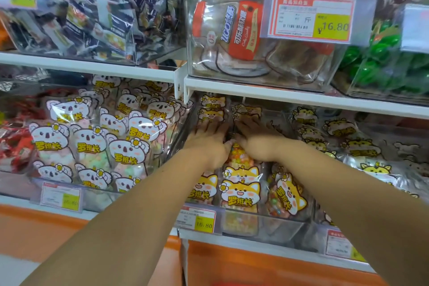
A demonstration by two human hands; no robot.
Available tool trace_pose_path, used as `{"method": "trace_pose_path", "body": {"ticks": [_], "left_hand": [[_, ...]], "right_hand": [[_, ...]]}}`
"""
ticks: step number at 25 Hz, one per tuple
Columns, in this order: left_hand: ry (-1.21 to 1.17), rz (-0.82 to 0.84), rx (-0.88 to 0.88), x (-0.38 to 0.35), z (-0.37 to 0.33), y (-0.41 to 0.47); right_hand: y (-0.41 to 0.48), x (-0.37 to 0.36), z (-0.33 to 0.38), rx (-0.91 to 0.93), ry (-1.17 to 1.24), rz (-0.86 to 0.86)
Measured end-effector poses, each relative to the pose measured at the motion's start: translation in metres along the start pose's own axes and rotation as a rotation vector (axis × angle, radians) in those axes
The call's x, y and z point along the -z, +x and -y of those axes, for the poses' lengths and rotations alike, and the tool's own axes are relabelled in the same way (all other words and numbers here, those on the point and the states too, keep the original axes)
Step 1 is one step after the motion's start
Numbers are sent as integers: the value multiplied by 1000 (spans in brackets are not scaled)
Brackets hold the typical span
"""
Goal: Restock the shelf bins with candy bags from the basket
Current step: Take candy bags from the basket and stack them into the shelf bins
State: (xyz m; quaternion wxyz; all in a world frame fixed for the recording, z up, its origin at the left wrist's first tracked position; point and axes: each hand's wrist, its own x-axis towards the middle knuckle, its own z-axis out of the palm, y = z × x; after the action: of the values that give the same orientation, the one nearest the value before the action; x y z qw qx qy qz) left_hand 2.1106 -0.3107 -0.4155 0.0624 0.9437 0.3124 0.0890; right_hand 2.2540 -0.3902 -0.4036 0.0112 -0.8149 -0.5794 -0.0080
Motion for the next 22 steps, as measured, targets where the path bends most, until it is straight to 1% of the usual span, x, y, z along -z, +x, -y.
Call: {"method": "trace_pose_path", "body": {"ticks": [2,3,6,9,10,13,14,16,17,19,22], "left_hand": [[-8,-143,-19,2,1,6],[-16,-175,-22,3,2,12],[-31,-113,-15,2,6,28],[-34,-59,11,-7,7,29],[-46,-86,24,-7,7,29],[-24,-241,28,-3,8,43],[-5,-239,13,-4,9,50],[30,-146,-3,-8,10,60],[4,-122,9,-12,13,64],[-24,-99,34,-19,16,67],[-32,-71,26,-16,15,62]], "right_hand": [[8,2,-5,-22,65,-122],[10,2,-6,-46,58,-128],[11,-1,-6,-88,-32,-11],[7,-1,-3,-85,-33,15],[7,0,-1,-80,-25,-15],[8,0,1,-90,-31,-157],[10,-1,2,-102,-37,-165],[12,-2,0,-112,-41,-123],[13,-3,-1,-112,-41,-96],[13,-3,-4,-119,-33,-52],[11,-4,0,-110,-11,-10]]}}
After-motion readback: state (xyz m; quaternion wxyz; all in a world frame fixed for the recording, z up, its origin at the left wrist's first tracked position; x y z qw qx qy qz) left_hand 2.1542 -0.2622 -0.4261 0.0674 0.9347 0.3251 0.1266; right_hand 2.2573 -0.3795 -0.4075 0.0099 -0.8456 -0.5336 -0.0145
